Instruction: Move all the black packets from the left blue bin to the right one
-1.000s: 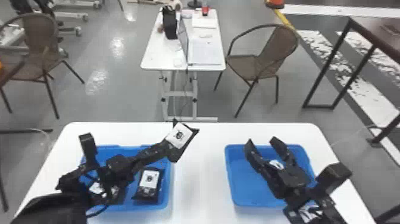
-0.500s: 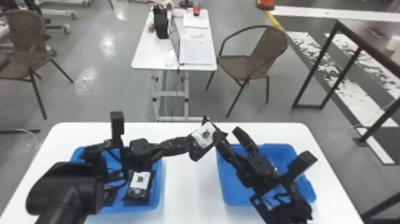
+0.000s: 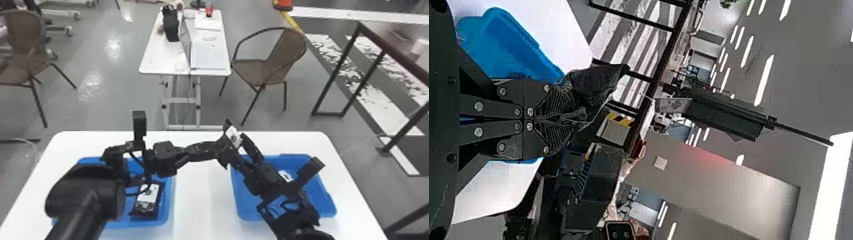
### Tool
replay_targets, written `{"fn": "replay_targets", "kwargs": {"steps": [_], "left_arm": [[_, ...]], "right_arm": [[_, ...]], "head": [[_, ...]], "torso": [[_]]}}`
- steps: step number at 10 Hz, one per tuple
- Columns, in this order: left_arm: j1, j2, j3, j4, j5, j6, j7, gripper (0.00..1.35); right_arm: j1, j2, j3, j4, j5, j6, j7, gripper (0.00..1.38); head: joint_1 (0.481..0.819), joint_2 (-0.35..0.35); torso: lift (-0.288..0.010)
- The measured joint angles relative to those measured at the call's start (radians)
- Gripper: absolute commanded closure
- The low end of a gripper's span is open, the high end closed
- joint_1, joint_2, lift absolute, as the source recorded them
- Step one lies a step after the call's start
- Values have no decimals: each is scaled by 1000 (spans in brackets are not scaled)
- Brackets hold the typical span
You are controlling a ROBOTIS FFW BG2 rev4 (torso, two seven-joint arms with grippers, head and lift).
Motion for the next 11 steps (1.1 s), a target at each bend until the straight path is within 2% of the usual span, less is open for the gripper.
{"fn": "replay_targets", "kwargs": {"steps": [3,8,11], "left_arm": [[18,-2,-7,-16,16,5,-7,1167],[47,11,23,-54,15,27,-6,1167],[45,-1,24,-55,31,32,-6,1167]], "right_arm": [[-7,0,-35,39,7,-44,-6,318],[-1,0,-80,68,-7,-81,-31,312],[-15,0,-72,95,-23,-79,-30,317]], "head": [[695,-154],[695,-181],[695,-185]], "torso": [[0],[0],[0]]}}
